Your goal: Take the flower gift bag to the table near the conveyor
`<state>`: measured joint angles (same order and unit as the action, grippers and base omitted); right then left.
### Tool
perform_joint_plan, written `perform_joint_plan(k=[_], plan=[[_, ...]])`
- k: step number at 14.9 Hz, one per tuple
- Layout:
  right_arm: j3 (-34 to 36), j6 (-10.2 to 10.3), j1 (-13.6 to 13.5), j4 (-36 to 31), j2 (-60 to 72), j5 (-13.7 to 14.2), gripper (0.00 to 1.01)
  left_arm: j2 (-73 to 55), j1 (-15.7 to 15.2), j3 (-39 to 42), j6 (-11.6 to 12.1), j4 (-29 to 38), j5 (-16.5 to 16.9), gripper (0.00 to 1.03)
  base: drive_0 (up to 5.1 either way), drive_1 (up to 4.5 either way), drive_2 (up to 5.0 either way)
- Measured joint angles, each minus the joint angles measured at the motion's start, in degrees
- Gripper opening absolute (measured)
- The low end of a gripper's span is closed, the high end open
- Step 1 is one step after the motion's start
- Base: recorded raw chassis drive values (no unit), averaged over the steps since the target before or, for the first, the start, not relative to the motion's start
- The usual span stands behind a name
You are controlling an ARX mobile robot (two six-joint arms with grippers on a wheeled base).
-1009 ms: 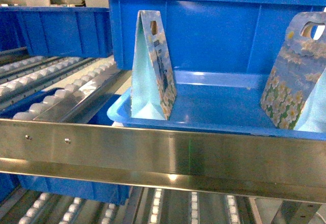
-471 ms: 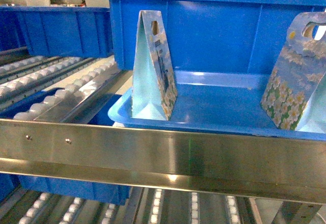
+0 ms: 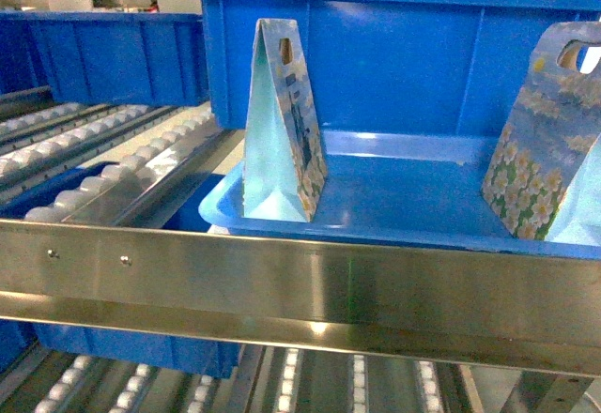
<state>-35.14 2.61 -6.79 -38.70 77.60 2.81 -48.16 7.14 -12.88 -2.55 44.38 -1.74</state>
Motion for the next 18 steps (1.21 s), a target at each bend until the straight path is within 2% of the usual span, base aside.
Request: perform_joint_plan(k=[2, 6, 11, 14, 18], plan=[[-2.34, 1.44, 2.12, 0.52, 3.56, -2.43, 0.98, 0.0, 0.0, 0.0, 0.0, -0.02, 0.0, 0.98, 0.0, 0.0, 0.0], [-3.89, 3.45, 3.85, 3.76, 7.93, -7.3, 0.98, 0.0, 0.0, 0.0, 0.0, 0.0, 0.0, 0.98, 0.0, 0.0, 0.0], [-3.3, 3.8, 2.78, 2.82, 7.72, -8.48, 0.98, 0.0, 0.0, 0.0, 0.0, 0.0, 0.0, 0.98, 0.0, 0.0, 0.0], [-2.01, 3.26, 2.23, 2.21, 7.39, -9.57, 0.65, 0.0, 0.0, 0.0, 0.0, 0.02, 0.0, 0.98, 0.0, 0.0, 0.0], [-1.97, 2.21, 1.46, 1.57, 7.41, -10.03, 0.16, 0.0, 0.0, 0.0, 0.0, 0.0, 0.0, 0.98, 0.0, 0.0, 0.0]])
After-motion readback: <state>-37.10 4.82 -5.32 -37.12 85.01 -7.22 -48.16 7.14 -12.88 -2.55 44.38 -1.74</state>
